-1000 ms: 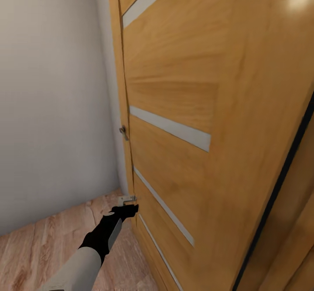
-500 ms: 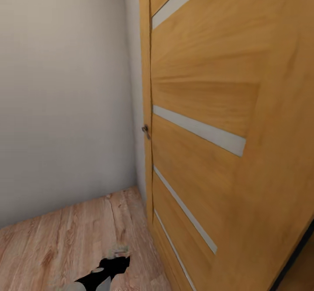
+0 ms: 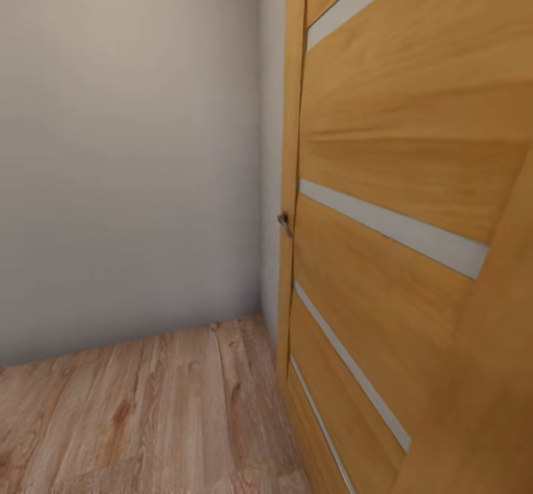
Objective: Move the two storage containers from the living room to the garage. In the garage, place one container on the floor and stack the other container on top of it (either order is fine).
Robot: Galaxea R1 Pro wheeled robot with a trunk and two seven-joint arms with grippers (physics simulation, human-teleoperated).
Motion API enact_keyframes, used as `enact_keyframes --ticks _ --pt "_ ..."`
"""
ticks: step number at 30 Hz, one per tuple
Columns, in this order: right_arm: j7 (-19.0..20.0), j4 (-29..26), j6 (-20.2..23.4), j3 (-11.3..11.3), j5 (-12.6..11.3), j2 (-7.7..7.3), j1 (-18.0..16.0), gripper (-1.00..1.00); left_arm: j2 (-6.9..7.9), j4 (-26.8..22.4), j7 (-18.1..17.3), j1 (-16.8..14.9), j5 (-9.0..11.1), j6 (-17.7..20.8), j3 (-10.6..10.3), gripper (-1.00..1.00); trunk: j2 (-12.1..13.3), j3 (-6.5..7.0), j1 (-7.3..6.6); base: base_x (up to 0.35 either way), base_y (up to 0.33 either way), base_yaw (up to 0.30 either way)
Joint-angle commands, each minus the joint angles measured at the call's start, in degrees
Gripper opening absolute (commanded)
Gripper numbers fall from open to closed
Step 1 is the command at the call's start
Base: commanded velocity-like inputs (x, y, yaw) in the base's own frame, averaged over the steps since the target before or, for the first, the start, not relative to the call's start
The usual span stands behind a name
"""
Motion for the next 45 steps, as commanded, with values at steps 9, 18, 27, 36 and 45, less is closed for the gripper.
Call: enact_keyframes --ticks 9,18,27,36,45 --pt "-0.4 0.1 -0.1 -0.1 0.0 -0.01 -0.1 1.0 0.6 0.2 1.1 5.3 -0.5 -17.0 0.1 1.0 0.0 -0.03 0.0 0.0 0.0 0.299" --pt "-0.5 0.1 -0.1 -0.1 0.0 -0.01 -0.2 1.0 1.28 0.1 0.8 6.0 -0.6 -16.4 0.1 1.0 0.0 -0.03 0.0 0.0 0.0 0.299" --pt "0.0 0.0 -0.1 -0.1 0.1 -0.01 -0.2 1.0 0.44 0.1 0.5 6.0 -0.7 -10.6 -0.1 1.0 0.0 -0.03 0.0 0.0 0.0 0.299" --pt "0.1 0.0 -0.1 -0.1 0.1 -0.01 -0.2 1.0 0.55 0.0 0.6 5.9 -0.7 -10.6 -0.2 1.0 0.0 -0.03 0.0 0.0 0.0 0.202" --pt "-0.4 -6.9 1.0 0.0 0.0 -0.01 -0.8 1.0 0.46 -1.5 1.0 5.9 -0.3 -10.6 -0.4 1.0 0.0 -0.03 0.0 0.0 0.0 0.007"
